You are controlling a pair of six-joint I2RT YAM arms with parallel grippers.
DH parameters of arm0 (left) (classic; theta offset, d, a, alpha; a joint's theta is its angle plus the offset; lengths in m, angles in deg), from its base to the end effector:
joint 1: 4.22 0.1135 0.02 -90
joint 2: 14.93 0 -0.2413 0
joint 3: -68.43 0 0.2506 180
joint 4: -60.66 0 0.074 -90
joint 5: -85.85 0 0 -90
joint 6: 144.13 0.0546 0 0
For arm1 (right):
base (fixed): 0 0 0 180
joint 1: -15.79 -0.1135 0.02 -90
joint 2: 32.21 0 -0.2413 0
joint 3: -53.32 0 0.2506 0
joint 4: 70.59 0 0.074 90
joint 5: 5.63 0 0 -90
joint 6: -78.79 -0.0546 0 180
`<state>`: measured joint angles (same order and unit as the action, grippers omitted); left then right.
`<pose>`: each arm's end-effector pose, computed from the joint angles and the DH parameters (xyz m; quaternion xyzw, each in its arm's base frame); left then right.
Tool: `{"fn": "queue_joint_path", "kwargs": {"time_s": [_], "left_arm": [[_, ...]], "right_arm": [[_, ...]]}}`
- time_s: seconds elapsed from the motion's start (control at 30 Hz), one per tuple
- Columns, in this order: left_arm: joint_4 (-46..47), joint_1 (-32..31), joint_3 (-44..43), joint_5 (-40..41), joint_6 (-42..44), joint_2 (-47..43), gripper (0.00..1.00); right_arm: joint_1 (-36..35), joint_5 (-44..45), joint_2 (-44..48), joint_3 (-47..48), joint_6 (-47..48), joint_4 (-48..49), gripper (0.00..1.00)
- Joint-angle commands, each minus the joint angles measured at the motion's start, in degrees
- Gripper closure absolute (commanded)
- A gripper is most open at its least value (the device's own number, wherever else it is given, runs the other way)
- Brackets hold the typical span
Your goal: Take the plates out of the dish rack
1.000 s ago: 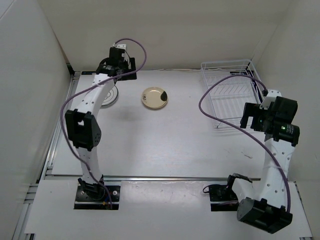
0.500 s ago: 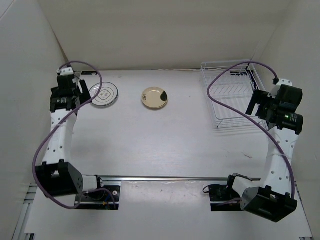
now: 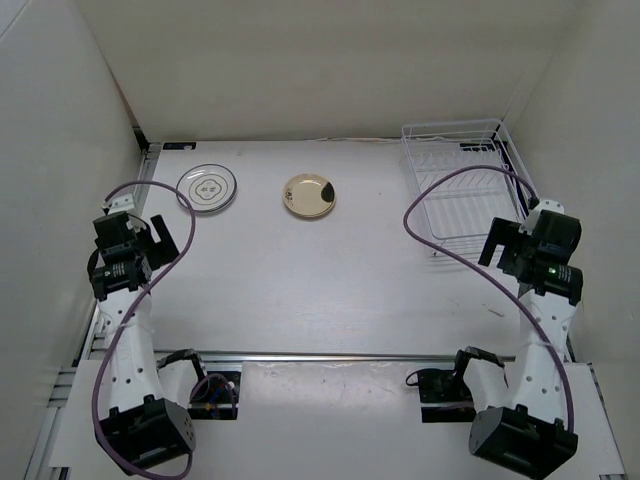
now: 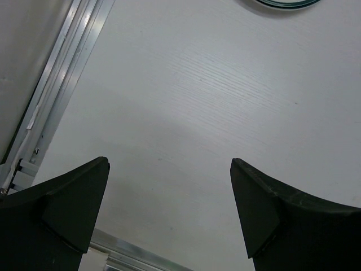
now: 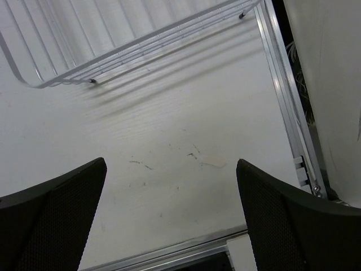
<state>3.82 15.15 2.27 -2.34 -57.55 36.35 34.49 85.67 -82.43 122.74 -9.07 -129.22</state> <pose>0.1946 0.0702 0.2802 -0.1867 0.8940 0.0708 0.4011 0.1905 -0.0658 0.2997 0.1350 0.8940 -0.0873 0.4182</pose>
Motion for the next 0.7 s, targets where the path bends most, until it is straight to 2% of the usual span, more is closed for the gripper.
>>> {"fn": "queue_joint_path", "kwargs": {"time_s": [0.0, 0.37, 0.67], "left_arm": [[0.4, 1.9, 1.3, -2.4, 0.6, -0.6, 0.00], [0.9, 4.7, 1.9, -3.5, 0.6, 0.0, 0.00], [0.9, 5.8, 1.3, -4.5, 0.1, 1.0, 0.00]], "right_arm": [[0.2, -1.1, 3.8, -1.1, 0.4, 2.3, 0.01], [0.2, -1.0, 14.8, -7.9, -0.6, 1.2, 0.01], [0.2, -0.9, 16.6, -8.9, -2.0, 0.7, 0.01]]}}
